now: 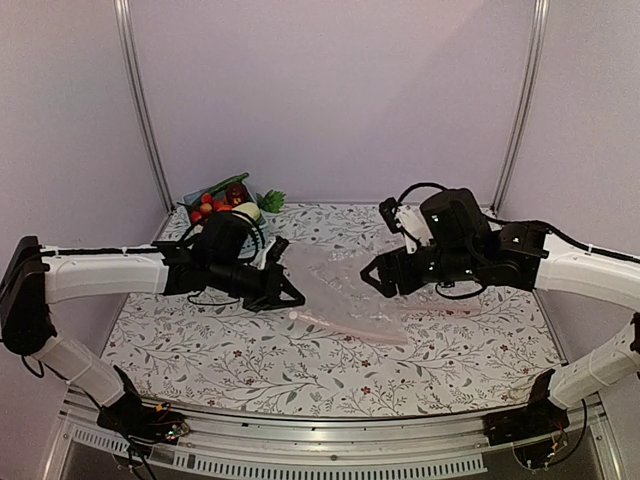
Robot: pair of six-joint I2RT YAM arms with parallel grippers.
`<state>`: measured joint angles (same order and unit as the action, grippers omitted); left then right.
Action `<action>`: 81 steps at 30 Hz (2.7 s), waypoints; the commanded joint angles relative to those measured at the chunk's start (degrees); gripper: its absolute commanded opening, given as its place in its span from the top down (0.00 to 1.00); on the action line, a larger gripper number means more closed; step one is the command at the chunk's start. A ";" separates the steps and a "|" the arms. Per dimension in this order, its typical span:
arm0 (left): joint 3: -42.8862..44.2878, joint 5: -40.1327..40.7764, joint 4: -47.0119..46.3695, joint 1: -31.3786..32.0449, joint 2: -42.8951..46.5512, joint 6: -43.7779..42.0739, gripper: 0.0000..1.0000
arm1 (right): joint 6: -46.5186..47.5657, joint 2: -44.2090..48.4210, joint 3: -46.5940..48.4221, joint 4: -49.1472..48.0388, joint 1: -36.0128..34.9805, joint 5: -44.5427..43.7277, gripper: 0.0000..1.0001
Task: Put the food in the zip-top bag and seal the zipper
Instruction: Pass from the right arm to the left, then pass from the left arm to the right
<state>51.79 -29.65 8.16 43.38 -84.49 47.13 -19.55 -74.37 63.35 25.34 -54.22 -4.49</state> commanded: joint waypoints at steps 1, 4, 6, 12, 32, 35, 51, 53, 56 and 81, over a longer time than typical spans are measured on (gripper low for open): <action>1.85 -1.33 2.23 -0.83 1.95 1.01 1.00 | 4.26 -6.75 2.29 -4.43 -4.31 2.49 0.28; 2.15 -1.72 2.47 -0.92 2.13 1.80 1.00 | 5.44 -12.50 5.37 -6.72 -8.68 1.10 0.30; 2.42 -1.98 2.46 -1.00 2.20 2.15 1.00 | 7.56 -15.95 7.77 -6.68 -11.76 -2.71 0.30; 3.05 -1.81 3.52 -1.18 2.61 2.69 1.00 | 12.65 -22.60 10.50 -7.58 -15.93 -10.81 0.30; 2.97 -1.76 3.66 -1.80 3.41 4.11 1.00 | 13.97 -27.46 9.89 -9.88 -18.32 -34.33 0.43; 2.80 -1.18 4.02 -1.88 3.42 4.14 1.00 | 13.93 -26.44 9.18 -10.47 -18.38 -33.34 0.55; 7.84 13.05 17.76 -2.42 8.13 -8.68 0.38 | 12.28 -22.02 9.41 -7.74 -17.66 -22.25 0.95; 9.58 18.68 22.08 -2.42 11.36 -13.89 0.30 | 10.86 -20.60 9.42 -6.40 -16.11 -17.23 0.96; 10.24 24.91 24.38 -2.42 16.84 -21.66 0.27 | 8.03 -18.44 9.16 -5.00 -12.53 -7.78 0.97; 18.04 -2.42 13.79 2.50 17.45 -56.17 0.23 | 6.24 -10.67 19.88 9.81 -1.79 34.14 0.97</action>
<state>66.54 -26.68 23.94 45.01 -64.66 -7.73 -14.55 -85.84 82.08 30.68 -56.12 27.75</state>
